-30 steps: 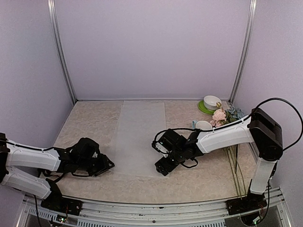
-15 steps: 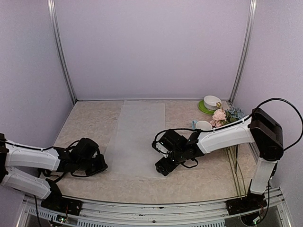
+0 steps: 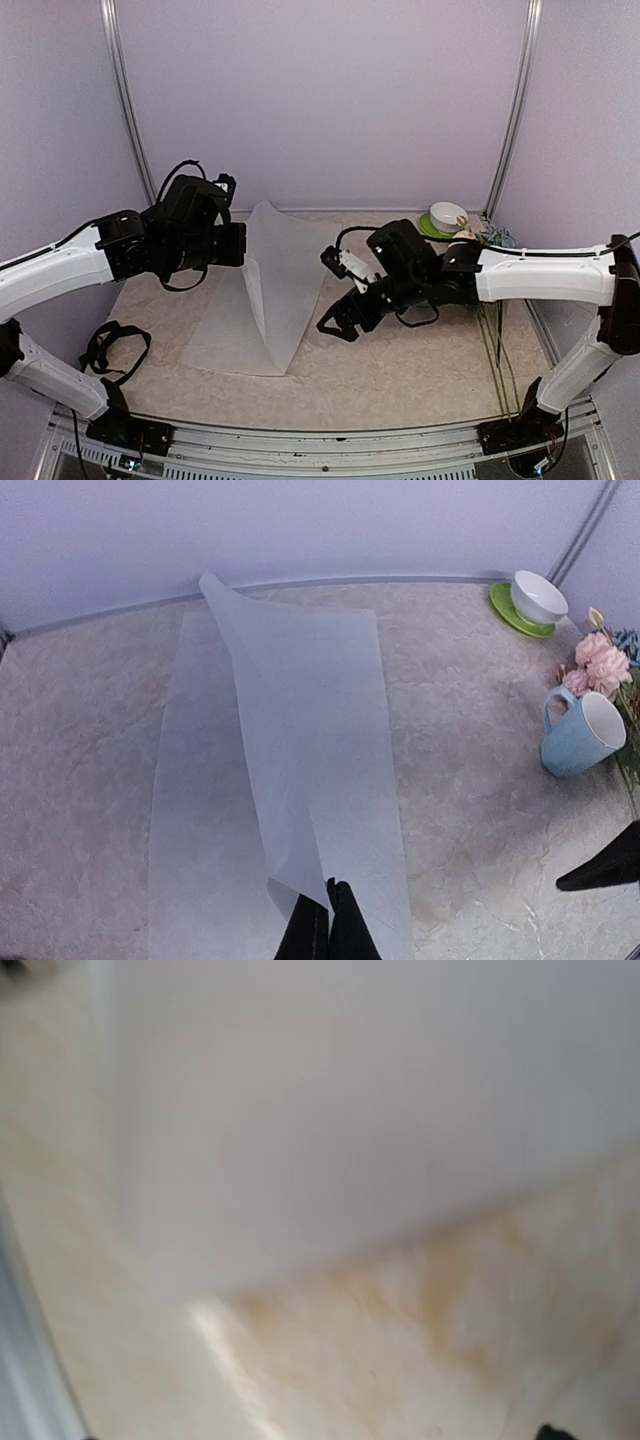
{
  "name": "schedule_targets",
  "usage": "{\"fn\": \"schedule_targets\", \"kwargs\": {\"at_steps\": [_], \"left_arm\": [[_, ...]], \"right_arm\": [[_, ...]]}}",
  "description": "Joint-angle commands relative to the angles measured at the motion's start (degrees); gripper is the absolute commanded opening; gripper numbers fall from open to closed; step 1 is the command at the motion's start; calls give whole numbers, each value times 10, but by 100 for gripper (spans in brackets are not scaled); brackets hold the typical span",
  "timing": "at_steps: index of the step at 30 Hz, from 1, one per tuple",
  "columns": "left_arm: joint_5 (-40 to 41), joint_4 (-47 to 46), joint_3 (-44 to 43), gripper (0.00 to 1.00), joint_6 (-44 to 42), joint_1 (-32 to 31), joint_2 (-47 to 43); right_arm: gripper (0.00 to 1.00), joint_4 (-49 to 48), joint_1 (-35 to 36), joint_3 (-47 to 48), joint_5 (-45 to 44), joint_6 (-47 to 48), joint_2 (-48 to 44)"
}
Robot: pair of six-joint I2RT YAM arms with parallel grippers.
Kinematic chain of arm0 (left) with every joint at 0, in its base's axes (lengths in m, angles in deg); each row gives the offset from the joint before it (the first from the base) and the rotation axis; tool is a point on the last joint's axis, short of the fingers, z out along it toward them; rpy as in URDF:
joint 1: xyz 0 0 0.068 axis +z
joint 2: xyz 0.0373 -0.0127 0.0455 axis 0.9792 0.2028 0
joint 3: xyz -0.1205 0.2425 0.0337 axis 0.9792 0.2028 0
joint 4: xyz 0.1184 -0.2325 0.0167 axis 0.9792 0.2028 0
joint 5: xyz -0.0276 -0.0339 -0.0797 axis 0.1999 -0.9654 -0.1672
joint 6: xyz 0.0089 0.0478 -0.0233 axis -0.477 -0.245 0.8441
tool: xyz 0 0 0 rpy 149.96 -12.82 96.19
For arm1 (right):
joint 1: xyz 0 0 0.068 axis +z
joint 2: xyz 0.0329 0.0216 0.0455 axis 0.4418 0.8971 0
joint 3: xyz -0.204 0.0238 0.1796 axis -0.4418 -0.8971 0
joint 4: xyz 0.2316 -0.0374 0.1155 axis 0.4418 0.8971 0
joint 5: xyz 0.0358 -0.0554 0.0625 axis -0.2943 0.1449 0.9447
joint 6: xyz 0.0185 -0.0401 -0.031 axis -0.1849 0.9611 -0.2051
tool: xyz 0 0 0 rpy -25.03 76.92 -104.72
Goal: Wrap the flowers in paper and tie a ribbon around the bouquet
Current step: Pick up the corner of the folded wrapping paper at the center of the board, then pass from the left arm to the right
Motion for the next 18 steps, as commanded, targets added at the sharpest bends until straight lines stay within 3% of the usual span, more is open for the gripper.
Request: {"fn": "schedule_targets", "kwargs": {"at_steps": [1,7,12,18], "left_arm": [[76,75,-98,0,-205,-80,84],[42,32,-140,0,-354,-195,164],[60,27,-144,0,-389,-254,221],[55,2,-130,0,-387,-281,259]], "right_arm": [[92,-35,-74,-8,99,-30,-110],[94,15,-152,13,59,-40,-155],[93,-4,-203,22,125,-84,-140],[93,-47,-205,42,181,-115,-69]]}}
